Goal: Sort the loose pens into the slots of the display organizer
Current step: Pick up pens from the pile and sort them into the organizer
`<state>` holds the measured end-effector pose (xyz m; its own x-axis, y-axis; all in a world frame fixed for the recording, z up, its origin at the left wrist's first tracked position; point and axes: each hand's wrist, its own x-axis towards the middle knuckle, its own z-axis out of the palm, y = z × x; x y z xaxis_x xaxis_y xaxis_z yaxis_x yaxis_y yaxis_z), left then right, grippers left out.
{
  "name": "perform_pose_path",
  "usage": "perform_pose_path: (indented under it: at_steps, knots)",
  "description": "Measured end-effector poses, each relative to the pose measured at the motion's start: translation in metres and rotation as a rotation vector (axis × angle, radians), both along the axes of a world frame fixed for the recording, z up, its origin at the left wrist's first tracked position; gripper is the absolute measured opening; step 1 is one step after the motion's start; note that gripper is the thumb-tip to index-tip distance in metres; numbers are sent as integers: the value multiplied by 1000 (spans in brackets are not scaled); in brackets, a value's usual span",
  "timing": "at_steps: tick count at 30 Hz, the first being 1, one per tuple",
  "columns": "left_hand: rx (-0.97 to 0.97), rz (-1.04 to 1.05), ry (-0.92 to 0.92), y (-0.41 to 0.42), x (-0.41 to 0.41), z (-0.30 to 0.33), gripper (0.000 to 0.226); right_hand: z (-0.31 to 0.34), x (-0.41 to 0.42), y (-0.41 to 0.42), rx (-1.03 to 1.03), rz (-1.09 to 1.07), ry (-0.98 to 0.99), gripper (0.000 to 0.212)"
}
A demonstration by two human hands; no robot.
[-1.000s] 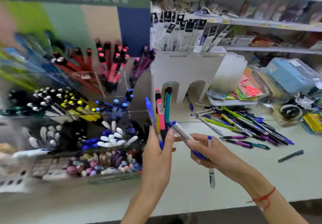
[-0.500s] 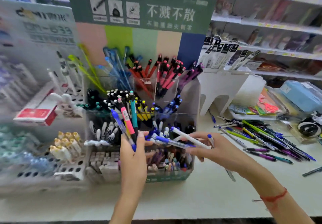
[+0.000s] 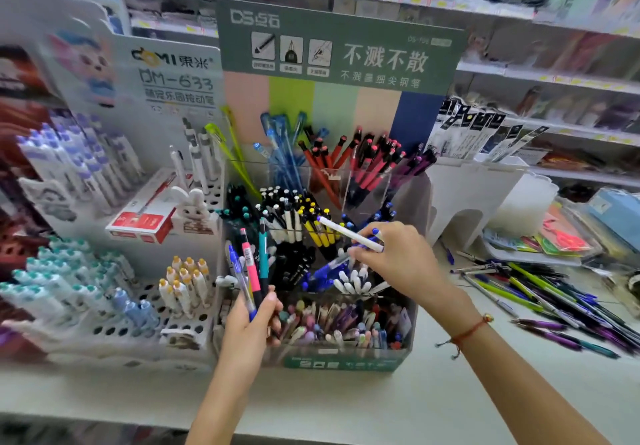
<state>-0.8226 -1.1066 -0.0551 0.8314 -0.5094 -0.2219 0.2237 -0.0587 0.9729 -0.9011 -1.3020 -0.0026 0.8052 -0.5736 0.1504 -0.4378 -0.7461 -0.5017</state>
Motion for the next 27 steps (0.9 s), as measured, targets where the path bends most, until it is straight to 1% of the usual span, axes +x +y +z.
perform_pose_path:
  at_steps: [4,7,9,11,13,15,19,21,24,25,27]
  knots:
    - [-22,-11,31,2,0,3,18,19,10,1,-114,11,25,8]
    - [-28,3,36,5,0,3,17,15,13,8,-198,-3,76,9]
    - [-42,-2,39,4,0,4,15,3,22,13,-189,5,145,14]
    - [-43,-28,44,4,1,5,14,-13,33,16,-181,17,223,24]
    - [-32,-54,58,5,4,7,11,-24,36,15,-105,-6,207,29]
    - [-16,-52,67,9,10,7,11,-31,33,11,-13,-44,131,25]
    - [-2,-34,70,13,16,5,18,-35,28,10,54,-62,100,18]
    - [-7,-34,69,12,16,4,18,-33,27,18,97,-9,77,18]
    - [-28,-27,50,8,14,5,12,-29,21,37,148,135,50,18]
    - [-33,-19,42,7,14,5,11,-27,17,43,199,192,65,18]
    - [-51,5,49,6,13,5,15,-24,11,49,348,294,140,15]
